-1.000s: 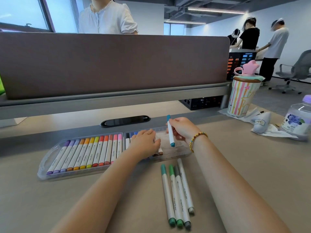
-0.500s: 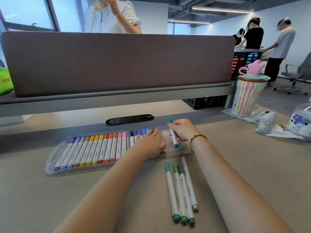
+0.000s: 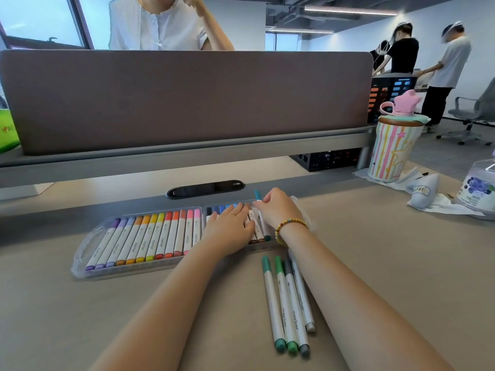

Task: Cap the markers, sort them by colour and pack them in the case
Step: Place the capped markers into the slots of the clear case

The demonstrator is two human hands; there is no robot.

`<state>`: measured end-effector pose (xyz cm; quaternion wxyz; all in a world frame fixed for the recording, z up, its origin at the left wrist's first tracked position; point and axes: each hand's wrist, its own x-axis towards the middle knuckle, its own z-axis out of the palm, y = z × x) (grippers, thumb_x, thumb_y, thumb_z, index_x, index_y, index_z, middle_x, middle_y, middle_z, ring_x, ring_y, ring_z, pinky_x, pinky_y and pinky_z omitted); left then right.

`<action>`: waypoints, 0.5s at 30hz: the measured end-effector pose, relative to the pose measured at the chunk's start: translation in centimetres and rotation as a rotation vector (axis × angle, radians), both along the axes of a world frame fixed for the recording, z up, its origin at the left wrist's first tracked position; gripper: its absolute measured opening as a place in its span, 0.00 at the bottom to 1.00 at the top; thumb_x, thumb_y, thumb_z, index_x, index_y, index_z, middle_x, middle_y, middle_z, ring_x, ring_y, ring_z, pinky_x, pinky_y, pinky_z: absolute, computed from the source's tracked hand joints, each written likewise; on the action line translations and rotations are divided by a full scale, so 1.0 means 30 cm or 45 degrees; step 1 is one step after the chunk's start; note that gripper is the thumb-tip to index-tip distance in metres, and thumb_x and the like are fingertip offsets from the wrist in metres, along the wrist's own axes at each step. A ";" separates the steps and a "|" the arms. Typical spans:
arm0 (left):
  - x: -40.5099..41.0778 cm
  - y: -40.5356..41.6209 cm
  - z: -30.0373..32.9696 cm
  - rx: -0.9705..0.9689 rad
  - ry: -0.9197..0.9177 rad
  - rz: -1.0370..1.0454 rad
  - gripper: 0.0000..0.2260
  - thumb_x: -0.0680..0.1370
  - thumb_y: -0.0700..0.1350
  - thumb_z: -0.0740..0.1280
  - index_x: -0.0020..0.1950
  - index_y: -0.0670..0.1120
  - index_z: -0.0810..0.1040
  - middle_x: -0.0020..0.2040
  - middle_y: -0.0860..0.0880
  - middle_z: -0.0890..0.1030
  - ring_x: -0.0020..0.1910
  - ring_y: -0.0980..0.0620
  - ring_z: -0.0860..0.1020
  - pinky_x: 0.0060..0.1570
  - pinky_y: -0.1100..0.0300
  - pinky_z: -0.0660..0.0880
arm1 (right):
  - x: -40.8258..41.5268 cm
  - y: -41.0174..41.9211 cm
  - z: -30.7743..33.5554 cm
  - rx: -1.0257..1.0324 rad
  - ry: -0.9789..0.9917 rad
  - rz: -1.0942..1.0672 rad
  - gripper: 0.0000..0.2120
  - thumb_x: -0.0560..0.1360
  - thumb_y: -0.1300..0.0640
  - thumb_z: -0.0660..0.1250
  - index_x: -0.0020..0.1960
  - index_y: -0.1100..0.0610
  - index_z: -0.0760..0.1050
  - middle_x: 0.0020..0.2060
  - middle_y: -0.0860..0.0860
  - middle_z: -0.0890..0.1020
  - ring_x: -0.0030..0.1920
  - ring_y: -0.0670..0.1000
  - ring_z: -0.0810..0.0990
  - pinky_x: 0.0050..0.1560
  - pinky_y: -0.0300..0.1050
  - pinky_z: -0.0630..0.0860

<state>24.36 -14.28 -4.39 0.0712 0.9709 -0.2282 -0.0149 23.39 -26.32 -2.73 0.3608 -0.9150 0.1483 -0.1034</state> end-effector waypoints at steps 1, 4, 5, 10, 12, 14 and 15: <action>0.000 0.003 -0.004 -0.007 -0.011 0.000 0.24 0.82 0.52 0.45 0.77 0.49 0.48 0.78 0.50 0.51 0.76 0.50 0.50 0.73 0.46 0.46 | -0.003 0.009 -0.004 -0.067 0.013 -0.006 0.13 0.78 0.48 0.61 0.56 0.56 0.72 0.49 0.53 0.80 0.50 0.53 0.79 0.49 0.47 0.74; 0.008 0.005 -0.011 -0.005 -0.017 0.000 0.24 0.82 0.53 0.45 0.77 0.50 0.49 0.78 0.50 0.51 0.76 0.50 0.50 0.73 0.46 0.47 | -0.010 0.016 -0.010 -0.189 0.057 0.035 0.15 0.79 0.47 0.59 0.59 0.56 0.73 0.51 0.53 0.81 0.48 0.52 0.77 0.46 0.44 0.71; 0.010 0.005 -0.011 -0.011 -0.014 0.000 0.24 0.82 0.54 0.45 0.77 0.50 0.49 0.78 0.50 0.51 0.76 0.50 0.50 0.73 0.46 0.47 | -0.012 0.013 -0.010 -0.198 0.060 0.046 0.15 0.79 0.46 0.58 0.58 0.56 0.73 0.50 0.53 0.81 0.47 0.51 0.77 0.46 0.43 0.71; 0.013 0.006 -0.019 -0.017 -0.027 0.002 0.24 0.82 0.53 0.45 0.77 0.50 0.48 0.78 0.50 0.51 0.76 0.50 0.50 0.73 0.46 0.46 | -0.021 -0.007 -0.013 -0.390 0.091 0.059 0.13 0.80 0.47 0.56 0.56 0.52 0.74 0.48 0.50 0.81 0.49 0.51 0.78 0.48 0.44 0.67; 0.011 0.005 -0.016 -0.012 -0.020 0.006 0.24 0.82 0.53 0.45 0.77 0.50 0.48 0.78 0.50 0.51 0.76 0.50 0.50 0.73 0.46 0.46 | -0.021 -0.014 -0.019 -0.446 0.095 0.066 0.12 0.81 0.47 0.54 0.57 0.50 0.73 0.49 0.49 0.81 0.53 0.51 0.77 0.54 0.48 0.64; 0.007 0.004 -0.012 -0.008 -0.015 0.001 0.24 0.82 0.53 0.45 0.78 0.49 0.48 0.78 0.50 0.50 0.76 0.51 0.49 0.73 0.46 0.46 | -0.023 -0.026 -0.026 -0.490 0.064 0.097 0.14 0.81 0.47 0.53 0.61 0.48 0.72 0.55 0.49 0.80 0.58 0.53 0.75 0.59 0.50 0.61; 0.005 0.004 -0.010 -0.007 -0.016 -0.002 0.24 0.82 0.52 0.45 0.78 0.49 0.48 0.78 0.50 0.50 0.77 0.51 0.49 0.73 0.46 0.46 | -0.024 -0.030 -0.030 -0.542 0.056 0.128 0.16 0.81 0.47 0.52 0.64 0.47 0.72 0.59 0.50 0.78 0.61 0.53 0.73 0.60 0.50 0.61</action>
